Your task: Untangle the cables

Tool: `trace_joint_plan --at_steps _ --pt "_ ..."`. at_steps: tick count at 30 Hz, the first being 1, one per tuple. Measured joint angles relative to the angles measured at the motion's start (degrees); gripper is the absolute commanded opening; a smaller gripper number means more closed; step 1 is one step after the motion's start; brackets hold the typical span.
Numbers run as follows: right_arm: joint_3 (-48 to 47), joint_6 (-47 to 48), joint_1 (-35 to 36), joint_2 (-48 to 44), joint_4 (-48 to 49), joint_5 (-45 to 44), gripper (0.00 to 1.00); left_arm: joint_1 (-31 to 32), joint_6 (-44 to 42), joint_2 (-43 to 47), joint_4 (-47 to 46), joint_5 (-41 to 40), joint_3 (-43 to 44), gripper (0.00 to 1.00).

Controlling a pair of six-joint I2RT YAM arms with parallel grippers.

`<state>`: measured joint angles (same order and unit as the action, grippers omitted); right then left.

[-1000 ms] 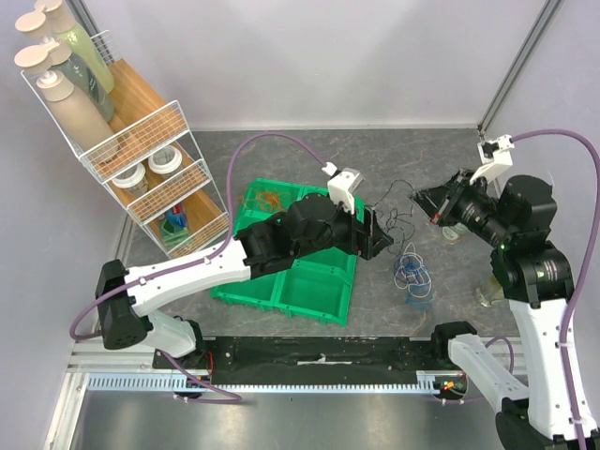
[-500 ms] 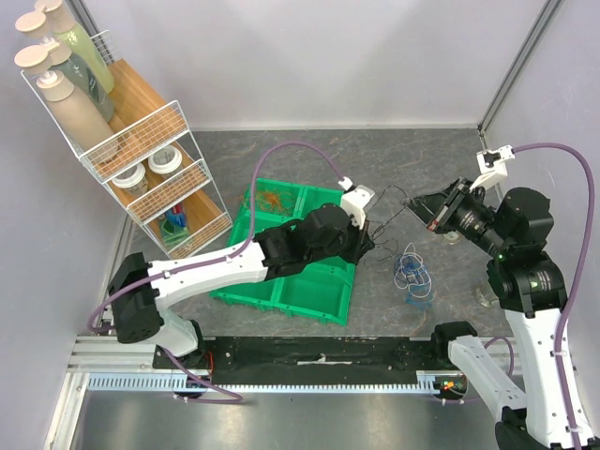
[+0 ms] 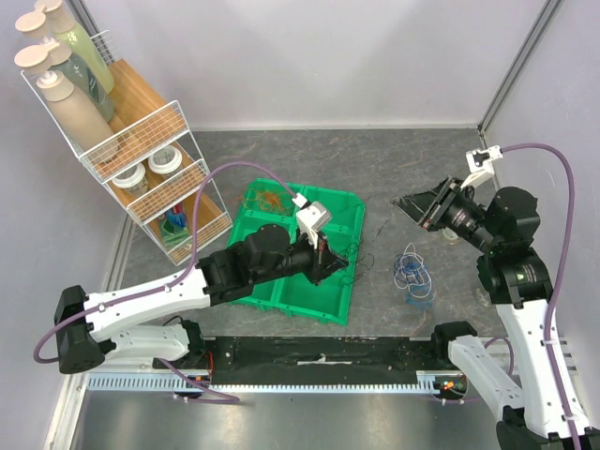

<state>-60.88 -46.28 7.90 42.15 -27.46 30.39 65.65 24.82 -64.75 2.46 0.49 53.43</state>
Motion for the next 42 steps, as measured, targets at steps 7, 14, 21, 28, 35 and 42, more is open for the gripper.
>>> trace_joint_plan --at_steps 7,14,21,28,35,42 --pt "4.3 6.1 -0.6 1.8 2.9 5.9 0.79 -0.1 4.5 1.3 6.9 -0.5 -2.5 0.02" --pt "13.1 13.1 -0.5 -2.7 -4.0 10.1 0.6 -0.3 6.5 0.0 14.2 -4.1 3.5 0.02" --pt "24.4 3.6 0.2 -9.5 0.1 12.5 0.68 -0.3 6.9 -3.3 15.5 -5.2 4.6 0.02" --pt "28.6 -5.6 3.8 -11.7 5.7 12.7 0.64 -0.3 7.1 -6.6 16.6 -6.2 5.8 0.02" --pt "29.2 -9.5 14.3 -9.4 11.1 8.6 0.46 -0.3 7.1 -9.8 16.4 -6.1 7.8 0.02" --pt "29.4 -8.9 15.9 -10.6 8.5 0.7 0.0 -0.3 7.3 -10.8 16.3 -6.2 8.2 0.02"
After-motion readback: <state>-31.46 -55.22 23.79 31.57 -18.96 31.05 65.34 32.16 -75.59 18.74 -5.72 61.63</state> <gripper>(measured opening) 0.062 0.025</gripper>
